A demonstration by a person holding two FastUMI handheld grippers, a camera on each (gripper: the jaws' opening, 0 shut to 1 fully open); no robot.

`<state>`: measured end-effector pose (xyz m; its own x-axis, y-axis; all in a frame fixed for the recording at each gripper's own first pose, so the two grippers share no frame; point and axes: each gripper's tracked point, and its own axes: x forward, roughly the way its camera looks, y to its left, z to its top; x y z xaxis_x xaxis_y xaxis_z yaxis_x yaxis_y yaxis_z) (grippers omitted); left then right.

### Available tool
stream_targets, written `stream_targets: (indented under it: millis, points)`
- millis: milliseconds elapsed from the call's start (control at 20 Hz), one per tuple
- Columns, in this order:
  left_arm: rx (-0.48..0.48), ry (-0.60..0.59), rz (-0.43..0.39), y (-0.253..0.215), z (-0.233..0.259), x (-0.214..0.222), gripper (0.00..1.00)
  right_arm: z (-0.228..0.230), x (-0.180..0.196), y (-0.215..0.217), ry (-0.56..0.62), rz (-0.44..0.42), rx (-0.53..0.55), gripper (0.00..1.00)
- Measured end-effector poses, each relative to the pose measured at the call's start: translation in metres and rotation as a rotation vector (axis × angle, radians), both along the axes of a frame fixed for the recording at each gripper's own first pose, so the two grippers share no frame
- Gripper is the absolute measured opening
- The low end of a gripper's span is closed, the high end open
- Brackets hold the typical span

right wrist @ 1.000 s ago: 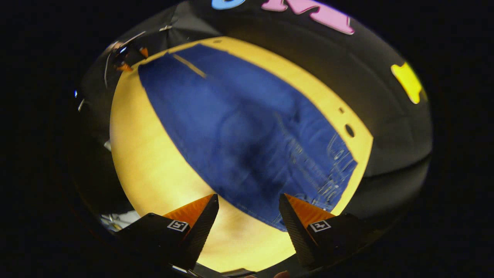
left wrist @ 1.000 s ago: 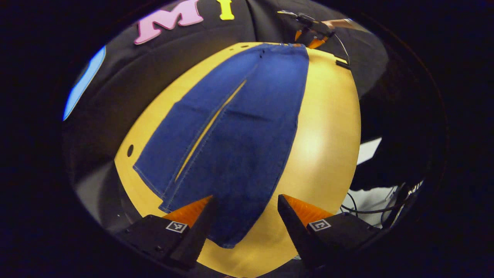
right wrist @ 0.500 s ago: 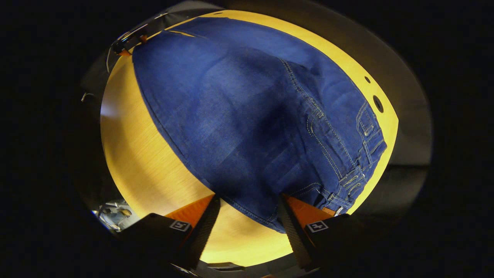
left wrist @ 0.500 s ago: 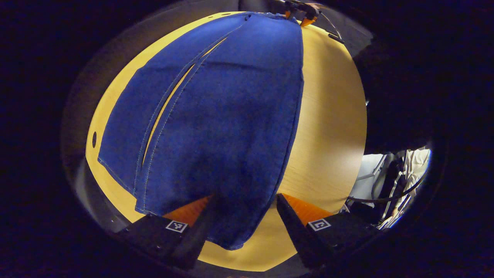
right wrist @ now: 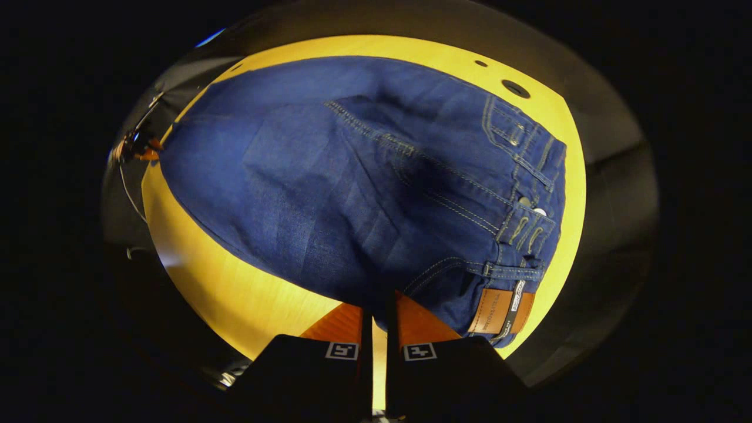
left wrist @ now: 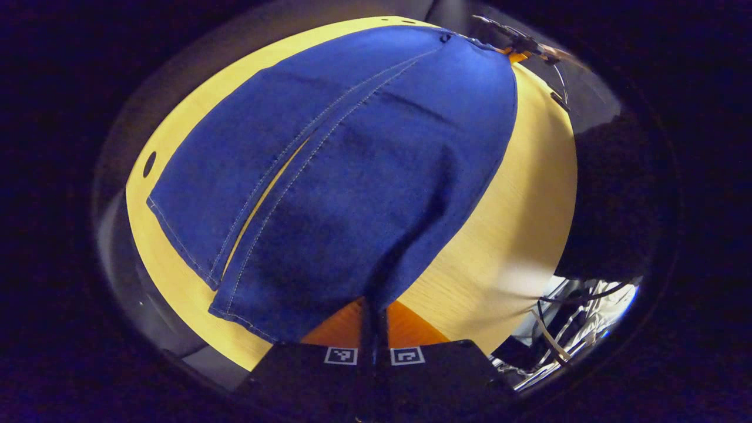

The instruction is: Grasp the waist and the cuffs of the jeans and fold them to make the two legs overlap; first hold the waist and fold one-third of the jeans toward the cuffs, then hold the cuffs and fold the remaining one-third in the same direction to finish folding.

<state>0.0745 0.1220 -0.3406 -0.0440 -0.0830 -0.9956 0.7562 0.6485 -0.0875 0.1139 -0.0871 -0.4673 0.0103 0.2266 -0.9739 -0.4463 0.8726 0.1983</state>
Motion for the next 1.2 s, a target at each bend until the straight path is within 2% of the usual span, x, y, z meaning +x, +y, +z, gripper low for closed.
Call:
stream_targets:
  millis: [100, 150, 250, 350, 500, 600, 750, 850, 950, 1000, 1050, 1150, 1200]
  points:
    - [-0.015, -0.031, 0.017, 0.001, 0.016, 0.015, 0.06, 0.017, 0.015, 0.007, -0.028, -0.087, 0.072, 0.13]
    - [0.026, -0.034, 0.049, 0.005, 0.025, 0.023, 0.06, 0.032, 0.025, 0.014, -0.023, -0.157, 0.143, 0.13]
    - [0.074, -0.034, 0.129, 0.005, 0.037, 0.042, 0.06, 0.060, 0.064, 0.019, -0.084, -0.272, 0.260, 0.13]
    - [0.031, -0.073, 0.211, -0.007, 0.047, 0.064, 0.06, 0.090, 0.106, 0.019, -0.154, -0.370, 0.325, 0.12]
    - [-0.016, -0.148, 0.276, -0.014, 0.079, 0.102, 0.06, 0.121, 0.156, 0.012, -0.250, -0.423, 0.352, 0.12]
    - [-0.027, -0.195, 0.353, -0.012, 0.084, 0.133, 0.06, 0.135, 0.190, 0.008, -0.294, -0.467, 0.364, 0.12]
    - [-0.093, -0.242, 0.546, -0.017, 0.074, 0.181, 0.06, 0.116, 0.247, 0.005, -0.358, -0.595, 0.390, 0.12]
    - [-0.115, -0.263, 0.662, -0.016, 0.061, 0.213, 0.06, 0.083, 0.277, 0.011, -0.371, -0.666, 0.365, 0.12]
    - [-0.050, -0.304, 0.725, -0.007, 0.041, 0.230, 0.08, 0.047, 0.293, 0.020, -0.379, -0.707, 0.298, 0.12]
    - [-0.017, -0.319, 0.769, -0.007, 0.033, 0.232, 0.13, 0.032, 0.298, 0.024, -0.372, -0.727, 0.268, 0.12]
    - [-0.001, -0.331, 0.801, -0.007, 0.029, 0.237, 0.33, 0.023, 0.301, 0.036, -0.345, -0.750, 0.275, 0.12]
    - [-0.039, -0.426, 0.812, -0.012, 0.036, 0.255, 0.87, 0.020, 0.306, 0.051, -0.311, -0.786, 0.328, 0.63]
    - [-0.063, -0.513, 0.804, -0.010, 0.054, 0.269, 0.95, 0.018, 0.311, 0.048, -0.327, -0.794, 0.329, 0.89]
